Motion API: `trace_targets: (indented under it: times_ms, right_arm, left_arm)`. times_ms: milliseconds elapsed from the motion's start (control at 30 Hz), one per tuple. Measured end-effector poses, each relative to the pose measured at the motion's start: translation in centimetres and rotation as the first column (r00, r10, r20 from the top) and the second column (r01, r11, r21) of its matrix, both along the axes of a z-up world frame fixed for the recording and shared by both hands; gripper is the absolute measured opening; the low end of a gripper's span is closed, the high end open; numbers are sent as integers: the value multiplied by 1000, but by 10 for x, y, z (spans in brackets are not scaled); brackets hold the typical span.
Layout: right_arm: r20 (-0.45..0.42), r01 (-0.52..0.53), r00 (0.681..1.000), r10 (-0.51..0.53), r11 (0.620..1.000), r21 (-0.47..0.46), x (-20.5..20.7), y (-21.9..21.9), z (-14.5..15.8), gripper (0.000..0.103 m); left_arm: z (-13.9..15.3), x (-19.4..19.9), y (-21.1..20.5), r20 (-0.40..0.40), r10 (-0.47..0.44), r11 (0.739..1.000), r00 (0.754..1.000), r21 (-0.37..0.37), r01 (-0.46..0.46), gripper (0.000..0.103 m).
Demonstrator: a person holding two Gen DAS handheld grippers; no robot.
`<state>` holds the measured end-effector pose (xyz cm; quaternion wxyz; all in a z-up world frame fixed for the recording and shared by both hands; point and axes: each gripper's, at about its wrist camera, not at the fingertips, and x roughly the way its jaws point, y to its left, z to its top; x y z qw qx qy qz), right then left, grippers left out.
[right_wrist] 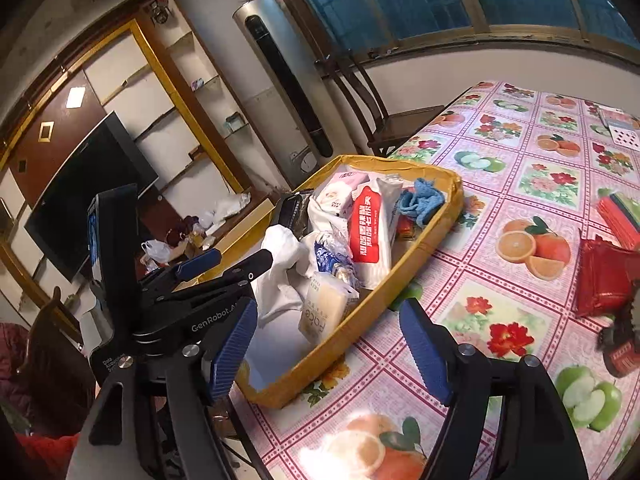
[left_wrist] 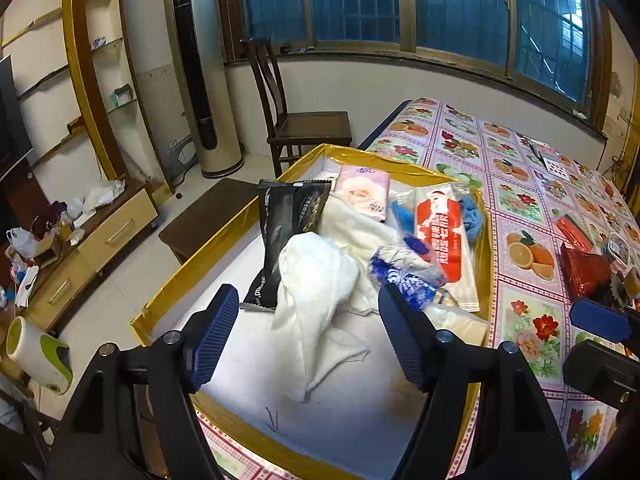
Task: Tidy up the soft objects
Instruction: 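Carry the towel and tissue pack into the box and open both tools, then withdraw both open tools from the box toward the table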
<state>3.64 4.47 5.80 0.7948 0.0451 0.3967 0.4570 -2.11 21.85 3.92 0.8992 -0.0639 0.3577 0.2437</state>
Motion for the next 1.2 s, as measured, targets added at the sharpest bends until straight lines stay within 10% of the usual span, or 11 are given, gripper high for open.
trace_targets:
  times_ms: [633, 1200]
  right_arm:
    - [-7, 261, 965, -261, 964, 47, -1, -164, 1, 79]
    - [-93, 435, 898, -431, 900, 32, 20, -269, -31, 81]
  left_arm:
    - [15, 23, -103, -8, -173, 983, 985, 53, 173, 72]
    - [3, 104, -161, -90, -332, 933, 939, -174, 314, 72]
